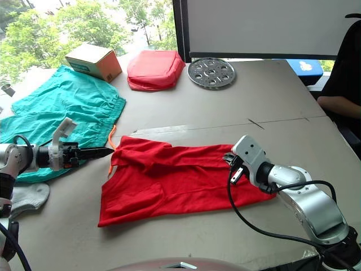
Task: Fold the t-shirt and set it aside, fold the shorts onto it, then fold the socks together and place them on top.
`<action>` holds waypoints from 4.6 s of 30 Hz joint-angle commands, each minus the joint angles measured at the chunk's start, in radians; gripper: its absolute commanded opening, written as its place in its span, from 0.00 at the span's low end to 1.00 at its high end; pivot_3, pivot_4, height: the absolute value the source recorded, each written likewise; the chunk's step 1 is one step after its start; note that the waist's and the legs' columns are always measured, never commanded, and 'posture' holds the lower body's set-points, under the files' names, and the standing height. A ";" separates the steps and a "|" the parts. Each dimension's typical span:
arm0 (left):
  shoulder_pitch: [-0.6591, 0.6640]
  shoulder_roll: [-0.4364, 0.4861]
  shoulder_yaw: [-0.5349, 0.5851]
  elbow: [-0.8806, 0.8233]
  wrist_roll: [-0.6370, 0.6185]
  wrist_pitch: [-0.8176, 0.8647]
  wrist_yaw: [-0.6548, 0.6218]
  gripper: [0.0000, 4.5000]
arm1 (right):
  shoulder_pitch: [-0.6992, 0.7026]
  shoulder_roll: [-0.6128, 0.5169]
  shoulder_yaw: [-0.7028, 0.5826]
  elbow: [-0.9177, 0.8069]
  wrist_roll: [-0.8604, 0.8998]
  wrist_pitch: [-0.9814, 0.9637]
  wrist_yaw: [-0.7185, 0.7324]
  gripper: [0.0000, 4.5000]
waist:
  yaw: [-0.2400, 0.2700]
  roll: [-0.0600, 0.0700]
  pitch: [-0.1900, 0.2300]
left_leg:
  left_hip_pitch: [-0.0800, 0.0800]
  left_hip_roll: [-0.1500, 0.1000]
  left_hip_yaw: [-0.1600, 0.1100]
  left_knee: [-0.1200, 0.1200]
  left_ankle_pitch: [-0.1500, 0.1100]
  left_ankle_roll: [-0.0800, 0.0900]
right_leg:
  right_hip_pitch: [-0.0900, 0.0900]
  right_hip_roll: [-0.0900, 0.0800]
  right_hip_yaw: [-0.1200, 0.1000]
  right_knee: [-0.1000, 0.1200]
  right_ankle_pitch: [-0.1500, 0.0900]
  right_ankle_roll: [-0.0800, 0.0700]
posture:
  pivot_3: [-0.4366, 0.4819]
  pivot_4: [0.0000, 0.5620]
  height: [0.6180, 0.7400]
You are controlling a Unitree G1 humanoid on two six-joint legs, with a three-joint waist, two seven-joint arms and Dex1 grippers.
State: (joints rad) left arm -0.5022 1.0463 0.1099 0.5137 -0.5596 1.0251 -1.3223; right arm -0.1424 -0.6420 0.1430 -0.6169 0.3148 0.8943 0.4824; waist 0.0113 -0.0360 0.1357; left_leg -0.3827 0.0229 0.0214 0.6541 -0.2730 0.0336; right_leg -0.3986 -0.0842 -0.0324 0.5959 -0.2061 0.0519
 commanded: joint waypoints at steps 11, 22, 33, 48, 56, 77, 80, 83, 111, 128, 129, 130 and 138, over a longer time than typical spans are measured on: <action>-0.014 -0.257 -0.083 -0.380 0.111 -0.130 0.326 0.02 | -0.290 0.021 0.145 0.288 -0.083 0.184 -0.003 0.00 | 0.001 -0.004 -0.003 | 0.000 -0.003 0.000 0.001 0.000 0.000 | 0.003 -0.001 0.001 0.001 0.001 0.000 | 0.48 0.27 1.00; 0.061 -0.331 -0.089 -0.283 0.317 -0.336 0.623 0.02 | -0.315 0.006 0.203 0.411 -0.283 0.156 -0.153 0.00 | -0.001 0.000 -0.010 | 0.005 -0.002 0.001 0.004 0.000 0.000 | 0.003 -0.001 0.003 0.008 0.000 0.000 | 0.48 0.27 1.00; 0.156 -0.493 0.147 -0.511 0.187 -0.369 0.788 0.02 | -0.329 0.098 0.141 0.535 -0.369 -0.169 -0.189 0.00 | -0.002 0.002 -0.008 | 0.003 -0.002 -0.001 0.006 0.000 0.000 | 0.003 -0.001 0.002 0.010 0.001 0.001 | 0.48 0.27 1.00; 0.066 -0.519 -0.055 -0.633 -0.133 0.081 0.665 0.02 | -0.386 0.326 0.255 0.399 -0.080 -0.029 0.067 0.00 | -0.006 0.001 -0.006 | 0.003 -0.002 -0.002 0.006 0.000 0.000 | 0.003 0.000 0.003 0.011 0.000 -0.001 | 0.48 0.27 1.00; 0.186 -0.459 -0.022 -0.498 -0.008 -0.045 0.697 0.02 | -0.252 0.206 0.101 0.364 -0.118 0.078 -0.007 0.00 | 0.004 0.003 -0.007 | 0.003 -0.003 -0.003 0.005 0.000 0.000 | 0.003 -0.001 0.001 0.009 0.000 -0.001 | 0.48 0.27 1.00; 0.339 -0.367 0.321 -0.841 -0.418 0.088 0.515 0.40 | 0.146 -0.010 -0.322 -0.052 0.054 -0.119 0.225 0.39 | -0.001 0.007 -0.007 | 0.002 -0.001 -0.002 -0.002 0.000 0.000 | 0.001 0.000 0.003 0.003 -0.001 -0.001 | 0.48 0.27 1.00; 0.463 -0.268 0.334 -0.964 -0.406 0.014 0.395 0.76 | 0.297 -0.130 -0.358 -0.074 0.015 -0.314 0.363 0.76 | 0.001 0.009 -0.007 | 0.003 -0.001 -0.001 -0.004 -0.001 0.001 | 0.003 -0.002 0.003 -0.005 -0.001 0.000 | 0.48 0.27 1.00; 0.659 -0.200 0.312 -1.042 -0.204 -0.283 0.225 0.99 | 0.427 -0.227 -0.382 -0.043 -0.089 -0.540 0.441 0.99 | 0.000 0.010 -0.004 | 0.002 -0.001 0.000 -0.003 -0.001 0.001 | 0.002 -0.003 0.003 -0.005 -0.001 0.001 | 0.48 0.27 1.00; 1.010 -0.375 0.259 -0.556 0.366 -1.752 0.159 0.99 | 0.676 -0.146 -0.375 0.331 -0.547 -1.354 0.208 0.99 | 0.004 0.005 -0.008 | 0.002 0.002 0.003 -0.001 -0.003 -0.001 | 0.001 -0.005 0.003 -0.005 -0.004 0.005 | 0.48 0.27 1.00; 1.025 -0.292 0.252 -0.419 0.489 -2.066 0.372 0.99 | 0.573 -0.104 -0.314 0.408 -0.807 -1.470 -0.033 0.99 | -0.007 0.003 -0.009 | 0.010 0.017 0.023 0.000 -0.004 -0.003 | 0.001 -0.005 -0.001 -0.005 -0.004 0.005 | 0.48 0.27 1.00; 1.022 -0.292 0.251 -0.421 0.497 -2.066 0.388 0.99 | 0.580 -0.105 -0.319 0.409 -0.821 -1.474 -0.046 0.99 | -0.007 0.003 -0.009 | 0.011 0.018 0.026 0.000 -0.005 -0.004 | 0.001 -0.007 -0.001 -0.004 -0.004 0.005 | 0.48 0.27 1.00; 1.020 -0.291 0.249 -0.422 0.503 -2.067 0.400 0.99 | 0.587 -0.109 -0.323 0.411 -0.827 -1.478 -0.053 0.99 | -0.007 0.003 -0.009 | 0.012 0.018 0.027 0.000 -0.005 -0.004 | 0.001 -0.007 -0.001 -0.004 -0.004 0.005 | 0.48 0.27 1.00; 1.112 -0.284 0.267 -0.518 0.515 -2.055 0.493 0.99 | 0.540 -0.111 -0.334 0.423 -0.911 -1.474 -0.156 0.99 | -0.011 0.003 -0.009 | 0.015 0.018 0.035 -0.001 -0.007 -0.002 | 0.000 -0.014 -0.003 -0.004 -0.004 0.005 | 0.48 0.27 1.00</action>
State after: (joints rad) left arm 0.6040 0.7485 0.3565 0.0398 -0.0400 -1.0343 -0.8573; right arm 0.4185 -0.7488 -0.1609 -0.2133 -0.5634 -0.6158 0.3633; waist 0.0005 -0.0332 0.1270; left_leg -0.3680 0.0409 0.0577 0.6530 -0.2796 0.0321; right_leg -0.3996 -0.0990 -0.0360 0.5916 -0.2097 0.0567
